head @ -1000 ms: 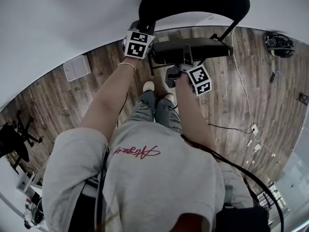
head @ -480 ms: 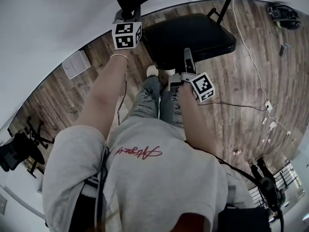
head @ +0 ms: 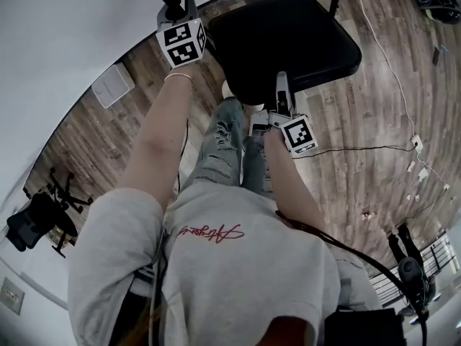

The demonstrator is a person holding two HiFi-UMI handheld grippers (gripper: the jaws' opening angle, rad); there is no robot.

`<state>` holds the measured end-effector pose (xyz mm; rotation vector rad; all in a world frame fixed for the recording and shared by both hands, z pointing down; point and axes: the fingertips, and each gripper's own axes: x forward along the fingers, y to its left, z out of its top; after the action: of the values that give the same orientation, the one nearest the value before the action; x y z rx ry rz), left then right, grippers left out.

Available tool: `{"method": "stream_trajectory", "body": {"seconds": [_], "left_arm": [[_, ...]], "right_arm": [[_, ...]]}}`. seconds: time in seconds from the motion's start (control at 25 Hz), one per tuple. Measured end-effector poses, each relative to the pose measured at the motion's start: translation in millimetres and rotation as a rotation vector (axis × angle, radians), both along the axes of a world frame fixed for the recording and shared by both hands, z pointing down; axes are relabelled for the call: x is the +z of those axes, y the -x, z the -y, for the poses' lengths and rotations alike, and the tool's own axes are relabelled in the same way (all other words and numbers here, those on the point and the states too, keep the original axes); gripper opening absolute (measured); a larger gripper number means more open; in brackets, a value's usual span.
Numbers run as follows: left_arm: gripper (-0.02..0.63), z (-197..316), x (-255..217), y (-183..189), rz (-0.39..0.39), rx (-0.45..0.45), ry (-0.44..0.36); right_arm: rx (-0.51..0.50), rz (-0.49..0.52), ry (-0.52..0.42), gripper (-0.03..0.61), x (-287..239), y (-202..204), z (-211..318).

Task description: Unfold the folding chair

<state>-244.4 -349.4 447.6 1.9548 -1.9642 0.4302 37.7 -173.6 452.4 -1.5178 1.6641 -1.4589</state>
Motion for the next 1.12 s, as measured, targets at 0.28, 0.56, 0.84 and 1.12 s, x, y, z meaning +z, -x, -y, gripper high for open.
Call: {"method": "stream_trajectory", "body": {"seconds": [0.28, 0.56, 0.84, 1.12], "left_arm": [[0.107, -62, 63, -21, -0.044, -0.087, 0.079], [0.132, -98, 103, -37, 0.023, -0.144, 0.093], [0.179, -132, 105, -47, -0.005, -0.102, -0.063], [0.196, -216, 86, -70, 0.063, -0.086, -0.100]], "right_arm": [[0.006, 0.059, 0.067, 0.186, 41, -20, -35], [0.003, 0.025, 0.013, 0.206, 86, -50, -75], [0.005, 0.065, -0.071, 0.216, 113, -65, -106], [0.050, 0.096, -0.006, 0.230, 146, -91, -141]]}}
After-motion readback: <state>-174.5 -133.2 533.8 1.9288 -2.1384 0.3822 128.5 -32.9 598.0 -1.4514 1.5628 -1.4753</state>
